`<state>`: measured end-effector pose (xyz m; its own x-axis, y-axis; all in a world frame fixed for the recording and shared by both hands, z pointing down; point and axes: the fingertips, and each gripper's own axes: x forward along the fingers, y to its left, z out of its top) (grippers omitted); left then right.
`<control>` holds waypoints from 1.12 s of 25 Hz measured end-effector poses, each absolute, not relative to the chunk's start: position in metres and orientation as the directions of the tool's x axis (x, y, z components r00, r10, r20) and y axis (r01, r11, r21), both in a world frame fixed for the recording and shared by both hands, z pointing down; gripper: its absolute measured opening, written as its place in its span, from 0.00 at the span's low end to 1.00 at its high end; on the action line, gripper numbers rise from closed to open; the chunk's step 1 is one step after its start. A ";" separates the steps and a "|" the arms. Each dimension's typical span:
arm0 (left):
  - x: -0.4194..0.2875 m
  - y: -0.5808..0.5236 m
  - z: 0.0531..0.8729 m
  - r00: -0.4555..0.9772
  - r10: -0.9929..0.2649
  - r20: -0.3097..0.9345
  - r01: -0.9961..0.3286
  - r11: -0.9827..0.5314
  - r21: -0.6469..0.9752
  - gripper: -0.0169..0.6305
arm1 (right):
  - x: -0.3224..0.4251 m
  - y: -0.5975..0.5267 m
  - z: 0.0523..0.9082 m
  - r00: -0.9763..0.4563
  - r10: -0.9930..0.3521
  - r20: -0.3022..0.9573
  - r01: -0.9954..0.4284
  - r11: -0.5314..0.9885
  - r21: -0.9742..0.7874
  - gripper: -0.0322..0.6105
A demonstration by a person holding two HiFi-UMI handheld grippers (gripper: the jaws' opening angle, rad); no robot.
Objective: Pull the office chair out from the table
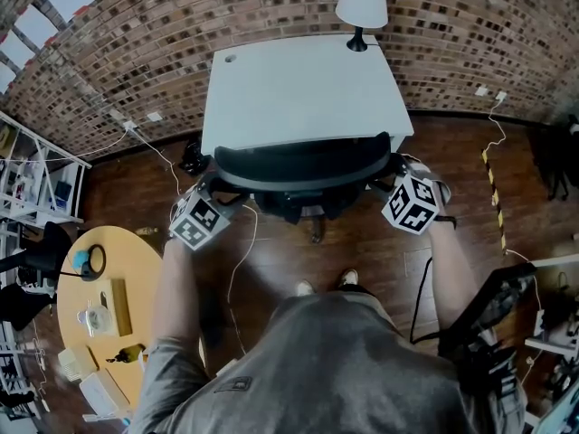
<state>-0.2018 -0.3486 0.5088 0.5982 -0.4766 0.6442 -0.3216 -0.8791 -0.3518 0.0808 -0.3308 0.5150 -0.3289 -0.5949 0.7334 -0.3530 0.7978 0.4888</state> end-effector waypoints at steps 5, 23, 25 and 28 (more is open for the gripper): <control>-0.206 -0.340 0.509 0.594 -0.457 0.662 -0.299 -0.889 -0.346 0.33 | 0.077 -0.315 0.515 -0.319 -0.596 0.737 -0.366 0.795 0.484 0.39; -0.172 -0.259 0.505 0.625 -0.440 0.645 -0.272 -0.897 -0.348 0.31 | 0.113 -0.242 0.512 -0.281 -0.609 0.742 -0.403 0.776 0.485 0.41; -0.164 -0.246 0.503 0.629 -0.447 0.636 -0.280 -0.894 -0.351 0.30 | 0.120 -0.237 0.512 -0.279 -0.616 0.737 -0.405 0.771 0.491 0.42; -0.159 -0.230 0.504 0.616 -0.467 0.635 -0.308 -0.884 -0.352 0.30 | 0.124 -0.228 0.512 -0.289 -0.616 0.733 -0.395 0.774 0.495 0.43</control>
<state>-0.1595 -0.2296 0.5039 0.6157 -0.4672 0.6345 -0.3077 -0.8839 -0.3522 0.1243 -0.2281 0.5122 -0.2891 -0.6158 0.7329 -0.3948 0.7742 0.4947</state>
